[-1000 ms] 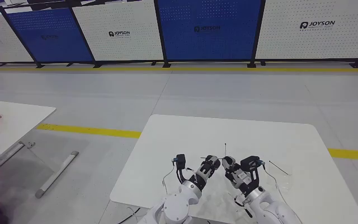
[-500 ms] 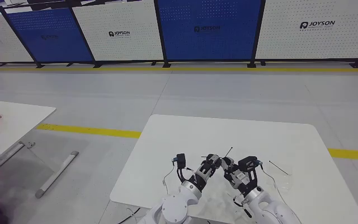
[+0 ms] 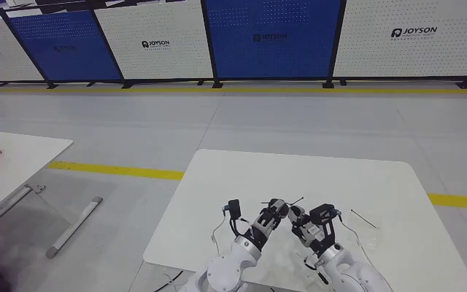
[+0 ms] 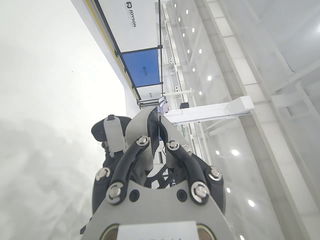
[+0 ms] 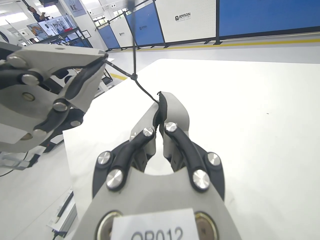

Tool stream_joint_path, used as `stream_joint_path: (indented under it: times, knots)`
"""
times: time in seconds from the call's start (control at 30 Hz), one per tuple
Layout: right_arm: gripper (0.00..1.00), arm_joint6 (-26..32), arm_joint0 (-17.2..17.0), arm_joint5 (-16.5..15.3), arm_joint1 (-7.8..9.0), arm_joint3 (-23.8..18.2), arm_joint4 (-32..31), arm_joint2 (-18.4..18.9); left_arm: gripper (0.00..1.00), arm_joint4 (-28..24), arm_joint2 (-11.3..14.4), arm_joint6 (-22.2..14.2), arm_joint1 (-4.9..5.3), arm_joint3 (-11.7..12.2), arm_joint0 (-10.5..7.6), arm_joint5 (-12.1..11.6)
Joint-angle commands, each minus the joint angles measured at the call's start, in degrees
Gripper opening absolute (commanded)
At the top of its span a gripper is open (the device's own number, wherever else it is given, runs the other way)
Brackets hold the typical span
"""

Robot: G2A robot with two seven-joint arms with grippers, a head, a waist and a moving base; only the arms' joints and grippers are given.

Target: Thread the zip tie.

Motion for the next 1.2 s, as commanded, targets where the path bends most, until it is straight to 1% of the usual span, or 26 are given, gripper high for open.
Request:
stream_joint_path:
  times: [0.0,0.27,0.6,0.83,0.87,0.9,0.93,0.97,1.0,1.07,1.17]
  knots:
    - [0.0,0.2,0.0,-0.2,0.02,0.2,0.2,0.0,0.0,-0.1,-0.2,0.0,0.04,-0.3,0.18,-0.3]
    - [0.0,0.3,0.4,-0.5,0.07,1.0,0.5,-0.2,0.0,-0.2,-1.0,-0.1,0.25,-1.6,1.23,-1.7]
    - [0.0,0.0,1.1,-0.6,0.01,2.2,0.9,-0.7,0.0,0.0,-1.2,-0.4,0.42,-2.7,2.01,-3.4]
    - [0.0,-0.3,1.4,-0.5,-0.01,2.7,1.0,-1.0,0.0,0.0,-1.4,-0.6,0.52,-3.0,2.3,-3.7]
    - [0.0,-0.3,1.4,-0.6,-0.02,2.7,1.1,-1.0,0.0,0.0,-1.4,-0.5,0.53,-2.9,2.3,-3.6]
    - [0.0,-0.3,1.4,-0.7,-0.03,2.8,1.4,-1.1,0.0,0.4,-1.5,-0.1,0.53,-2.7,2.23,-3.0]
    - [0.11,-0.5,1.4,-0.9,-0.05,2.9,1.9,-1.0,0.0,0.7,-1.5,1.2,0.47,-2.4,2.0,-2.1]
    - [0.47,-0.8,1.4,-1.2,-0.05,3.0,2.6,-0.9,0.0,0.7,-1.4,2.0,0.38,-2.1,1.71,-1.6]
    - [1.0,-1.3,1.3,-1.2,-0.02,2.8,3.2,-0.7,0.0,0.2,-1.2,2.3,0.29,-1.7,1.38,-1.0]
    - [1.0,-2.8,0.6,-1.2,0.21,2.2,4.7,0.3,0.0,-1.2,-1.4,3.0,0.13,-0.9,0.61,-0.4]
    - [1.0,-5.5,-1.5,-1.2,0.93,0.4,6.4,2.2,0.0,-2.8,-2.1,3.7,0.03,-0.1,0.07,-0.3]
